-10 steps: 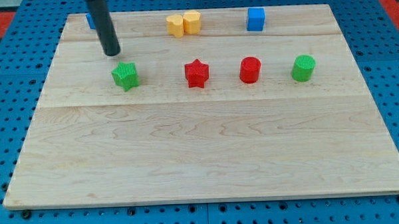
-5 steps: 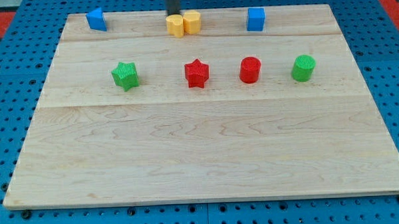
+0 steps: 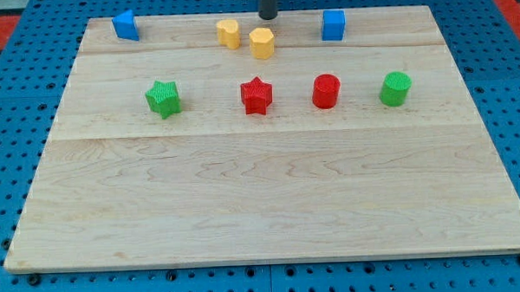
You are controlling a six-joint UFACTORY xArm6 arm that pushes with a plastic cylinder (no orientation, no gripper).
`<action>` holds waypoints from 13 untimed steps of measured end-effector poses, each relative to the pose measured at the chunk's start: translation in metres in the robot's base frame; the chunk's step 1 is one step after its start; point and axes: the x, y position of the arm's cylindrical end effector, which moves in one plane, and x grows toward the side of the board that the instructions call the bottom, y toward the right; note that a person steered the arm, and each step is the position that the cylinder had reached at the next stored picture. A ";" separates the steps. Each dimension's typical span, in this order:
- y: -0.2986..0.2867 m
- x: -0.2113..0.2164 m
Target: Place the yellow blocks to the top right of the red star
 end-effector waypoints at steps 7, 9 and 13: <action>-0.010 0.061; 0.051 0.063; -0.008 0.118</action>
